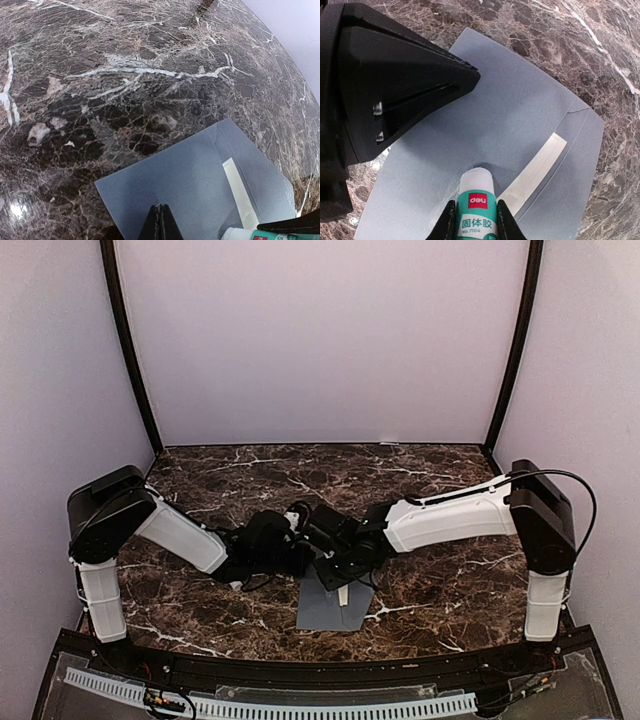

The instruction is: Place the letter into the envelope and seal it

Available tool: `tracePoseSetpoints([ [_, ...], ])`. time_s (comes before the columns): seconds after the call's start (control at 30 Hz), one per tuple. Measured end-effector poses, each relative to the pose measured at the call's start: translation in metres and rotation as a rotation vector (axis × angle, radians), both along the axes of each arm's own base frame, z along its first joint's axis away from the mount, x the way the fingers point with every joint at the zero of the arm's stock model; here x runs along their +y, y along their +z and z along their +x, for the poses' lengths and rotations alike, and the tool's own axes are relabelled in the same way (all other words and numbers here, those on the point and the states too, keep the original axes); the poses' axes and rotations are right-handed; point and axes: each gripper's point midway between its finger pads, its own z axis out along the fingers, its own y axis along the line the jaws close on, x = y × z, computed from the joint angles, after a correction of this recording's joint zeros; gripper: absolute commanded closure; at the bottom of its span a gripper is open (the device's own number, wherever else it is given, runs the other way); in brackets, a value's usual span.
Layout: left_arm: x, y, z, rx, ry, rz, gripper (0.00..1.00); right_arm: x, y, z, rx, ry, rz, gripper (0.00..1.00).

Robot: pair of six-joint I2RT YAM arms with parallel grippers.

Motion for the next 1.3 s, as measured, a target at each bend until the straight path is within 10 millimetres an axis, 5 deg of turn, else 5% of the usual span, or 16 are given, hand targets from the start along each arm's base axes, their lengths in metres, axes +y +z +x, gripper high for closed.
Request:
tracePoseSetpoints([
  [0.27, 0.001, 0.0, 0.001, 0.0, 0.012, -0.001, 0.97, -0.002, -0.001, -0.011, 0.016, 0.021, 0.02, 1.0],
  [0.7, 0.001, 0.0, 0.003, 0.009, 0.028, -0.009, 0.97, 0.008, 0.0, -0.067, 0.106, 0.122, 0.044, 1.0],
  [0.97, 0.001, 0.0, 0.002, 0.009, 0.026, -0.009, 0.97, 0.004, -0.001, -0.056, 0.084, 0.086, 0.041, 1.0],
  [1.3, 0.0, 0.0, 0.002, 0.0, 0.009, -0.001, 0.98, 0.006, -0.001, -0.013, 0.018, 0.001, 0.071, 1.0],
])
